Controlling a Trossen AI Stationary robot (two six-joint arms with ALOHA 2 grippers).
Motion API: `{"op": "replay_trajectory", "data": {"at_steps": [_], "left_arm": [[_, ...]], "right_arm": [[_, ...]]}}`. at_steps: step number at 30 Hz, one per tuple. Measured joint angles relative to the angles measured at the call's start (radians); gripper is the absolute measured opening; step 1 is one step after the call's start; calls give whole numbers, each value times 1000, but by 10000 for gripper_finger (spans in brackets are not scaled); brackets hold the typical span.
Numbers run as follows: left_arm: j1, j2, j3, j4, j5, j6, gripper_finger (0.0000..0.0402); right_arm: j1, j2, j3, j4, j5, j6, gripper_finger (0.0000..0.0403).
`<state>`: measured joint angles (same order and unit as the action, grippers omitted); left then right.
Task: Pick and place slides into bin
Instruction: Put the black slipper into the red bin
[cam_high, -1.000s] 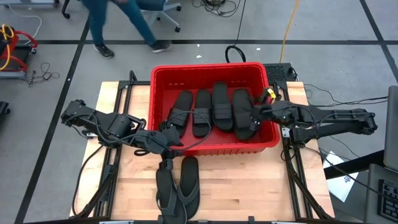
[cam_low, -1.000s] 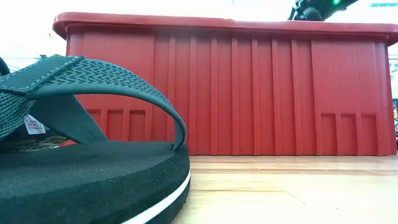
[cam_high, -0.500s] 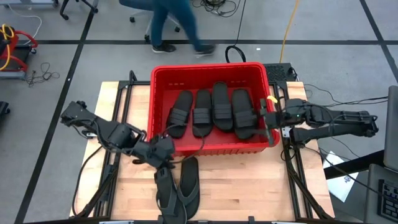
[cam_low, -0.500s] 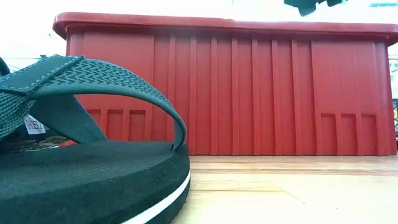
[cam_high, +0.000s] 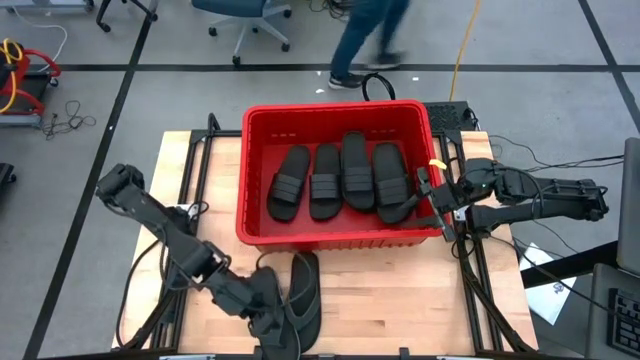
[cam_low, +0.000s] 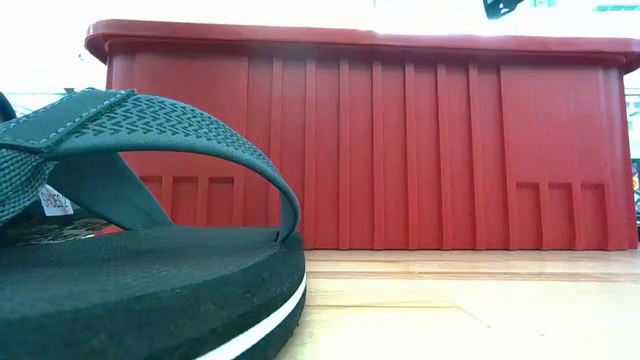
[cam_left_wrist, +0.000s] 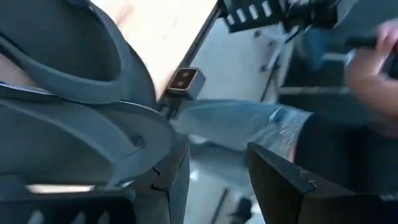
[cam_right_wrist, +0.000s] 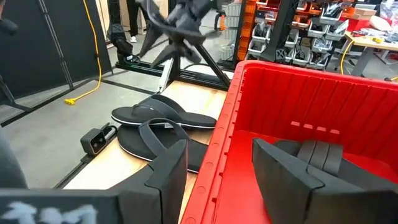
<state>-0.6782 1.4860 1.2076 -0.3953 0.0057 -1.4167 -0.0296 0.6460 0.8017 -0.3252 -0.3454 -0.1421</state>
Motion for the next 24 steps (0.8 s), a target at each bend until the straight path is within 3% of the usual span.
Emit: {"op": "replay_trajectory", "data": {"at_steps": [4, 10, 24], "left_arm": [[-33, 0, -123, 152, -71, -99, 154], [-50, 0, -245, 166, -84, -215, 154], [-51, 1, -361, 251, -60, -261, 154]], "right_arm": [[0, 0, 0, 1, 0, 0, 169], [0, 0, 0, 1, 1, 0, 169], [0, 0, 0, 0, 2, 62, 168]]}}
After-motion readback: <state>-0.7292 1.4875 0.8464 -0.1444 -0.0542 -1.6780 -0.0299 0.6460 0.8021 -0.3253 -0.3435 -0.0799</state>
